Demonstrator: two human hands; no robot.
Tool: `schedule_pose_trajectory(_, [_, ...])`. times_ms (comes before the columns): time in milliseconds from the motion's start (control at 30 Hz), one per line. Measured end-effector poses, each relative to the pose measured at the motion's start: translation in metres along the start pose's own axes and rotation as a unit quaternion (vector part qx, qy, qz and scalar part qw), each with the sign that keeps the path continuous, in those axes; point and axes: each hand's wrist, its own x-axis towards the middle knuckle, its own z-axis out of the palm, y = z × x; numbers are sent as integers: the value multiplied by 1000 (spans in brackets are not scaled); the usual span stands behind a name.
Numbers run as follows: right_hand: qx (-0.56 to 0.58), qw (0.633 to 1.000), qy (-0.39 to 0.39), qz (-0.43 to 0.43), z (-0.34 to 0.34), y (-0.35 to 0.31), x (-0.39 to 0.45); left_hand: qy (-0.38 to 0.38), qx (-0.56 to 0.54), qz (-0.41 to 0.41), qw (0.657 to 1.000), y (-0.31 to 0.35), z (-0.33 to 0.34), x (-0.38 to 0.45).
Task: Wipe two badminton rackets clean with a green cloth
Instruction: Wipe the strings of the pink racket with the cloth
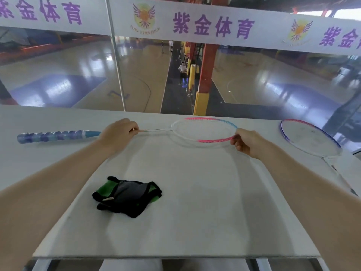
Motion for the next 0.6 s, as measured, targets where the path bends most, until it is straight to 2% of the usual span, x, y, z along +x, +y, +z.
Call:
schedule_pose_trajectory(200, [-40,998,-33,32,1,1,19,-4,51,-29,998,-7,13,39])
schedule_pose_trajectory(600, [-142,987,-56,47,7,-11,40,15,52,-20,998,-23,30,87])
